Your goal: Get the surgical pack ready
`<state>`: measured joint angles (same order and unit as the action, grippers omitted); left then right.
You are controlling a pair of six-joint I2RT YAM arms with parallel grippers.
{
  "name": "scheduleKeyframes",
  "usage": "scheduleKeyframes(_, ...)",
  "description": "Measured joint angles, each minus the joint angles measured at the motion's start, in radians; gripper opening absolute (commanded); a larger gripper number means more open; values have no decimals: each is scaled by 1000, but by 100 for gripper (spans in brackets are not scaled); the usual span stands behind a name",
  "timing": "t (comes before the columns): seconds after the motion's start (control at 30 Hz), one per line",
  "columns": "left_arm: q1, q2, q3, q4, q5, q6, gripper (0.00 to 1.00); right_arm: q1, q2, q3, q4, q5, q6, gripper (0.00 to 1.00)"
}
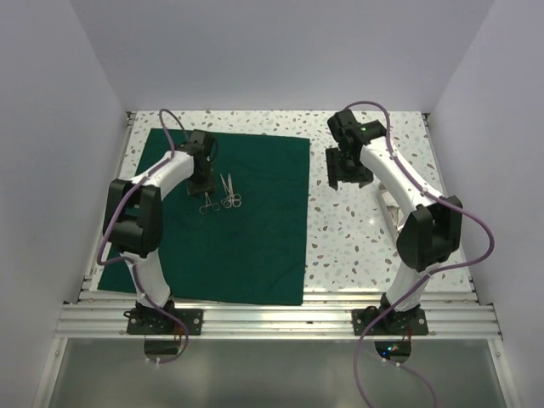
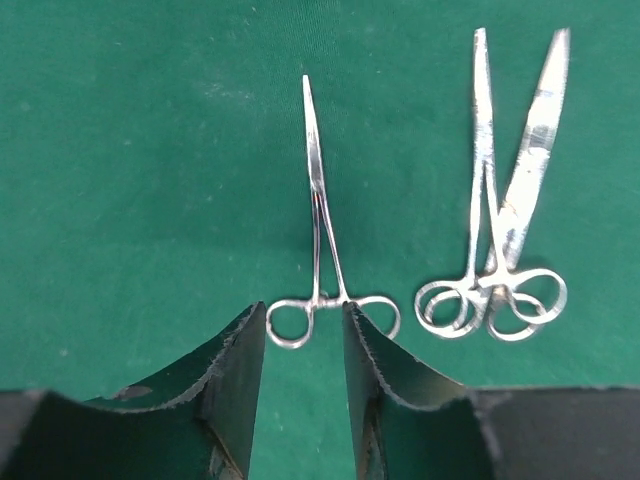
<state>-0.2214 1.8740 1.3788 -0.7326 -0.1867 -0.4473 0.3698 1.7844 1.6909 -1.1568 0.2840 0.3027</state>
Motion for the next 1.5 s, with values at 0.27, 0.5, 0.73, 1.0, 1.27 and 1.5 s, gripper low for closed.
scheduleKeyframes(0.27, 3, 36, 23, 24, 97, -14, 48, -15, -14, -61, -6, -74, 31, 69)
scheduleKeyframes(0.5, 3, 91, 96, 61, 193, -59, 55, -16, -39, -98, -3, -104, 38, 69)
scheduleKeyframes(0.73, 2, 180, 123, 72, 246, -110, 57, -16, -49, -98, 0, -119, 37, 69)
scheduleKeyframes(1.0, -10, 197, 140, 80, 243, -137, 45, -16, -52, -109, 5, -120, 35, 69)
scheduleKeyframes(1.27, -11, 185, 99, 148, 244, -139, 29, -16, -52, -109, 6, -129, 34, 69)
scheduleKeyframes(1.5, -11, 203, 113, 177, 266, -134, 4, -16, -52, -109, 5, -147, 34, 69)
